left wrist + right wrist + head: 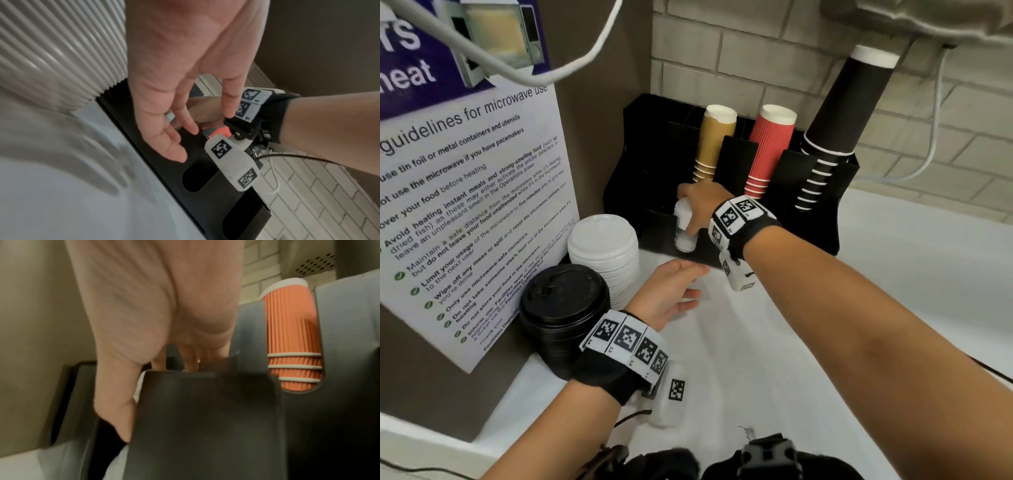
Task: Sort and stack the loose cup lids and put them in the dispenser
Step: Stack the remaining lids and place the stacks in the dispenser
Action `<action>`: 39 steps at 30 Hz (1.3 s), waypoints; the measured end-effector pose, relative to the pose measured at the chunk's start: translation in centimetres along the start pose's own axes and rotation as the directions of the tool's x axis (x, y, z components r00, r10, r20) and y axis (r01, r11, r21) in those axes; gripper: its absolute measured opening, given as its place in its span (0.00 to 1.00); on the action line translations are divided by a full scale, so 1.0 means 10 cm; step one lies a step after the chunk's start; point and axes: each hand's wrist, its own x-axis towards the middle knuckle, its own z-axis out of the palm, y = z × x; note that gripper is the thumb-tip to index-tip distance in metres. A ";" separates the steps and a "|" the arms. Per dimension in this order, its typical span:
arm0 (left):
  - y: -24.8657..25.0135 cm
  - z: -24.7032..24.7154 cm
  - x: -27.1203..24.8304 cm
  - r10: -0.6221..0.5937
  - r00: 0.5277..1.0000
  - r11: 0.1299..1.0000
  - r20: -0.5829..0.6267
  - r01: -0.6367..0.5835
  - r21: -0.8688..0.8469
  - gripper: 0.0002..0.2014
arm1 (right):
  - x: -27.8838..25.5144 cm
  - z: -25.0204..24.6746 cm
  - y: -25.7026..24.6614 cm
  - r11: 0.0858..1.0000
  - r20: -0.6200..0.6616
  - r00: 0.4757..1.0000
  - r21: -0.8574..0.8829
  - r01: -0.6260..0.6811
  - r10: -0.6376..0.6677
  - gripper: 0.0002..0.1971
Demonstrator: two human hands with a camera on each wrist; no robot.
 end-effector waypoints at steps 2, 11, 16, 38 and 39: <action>-0.01 0.00 0.00 -0.009 1.000 1.000 0.004 0.009 0.006 0.03 | 0.04 0.05 -0.03 0.999 0.069 0.997 -0.039 -0.030 0.033 0.29; 0.00 0.03 -0.02 -0.030 0.999 0.999 0.018 0.029 0.025 0.03 | 0.04 0.17 -0.16 0.980 -0.013 0.997 -0.181 -0.080 0.079 0.30; 0.00 0.02 -0.02 -0.025 0.999 1.000 0.021 0.025 0.014 0.03 | -0.06 0.25 -0.21 0.967 -0.015 0.996 -0.237 -0.091 0.090 0.27; 0.08 0.03 -0.06 0.155 0.982 0.988 0.108 -0.156 0.000 0.06 | -2.21 -0.01 0.87 0.772 0.017 0.848 0.406 -0.490 0.530 0.33; 0.07 0.04 -0.06 0.154 0.982 0.988 0.112 -0.155 0.000 0.06 | -2.27 0.04 0.88 0.761 0.065 0.838 0.385 -0.522 0.542 0.37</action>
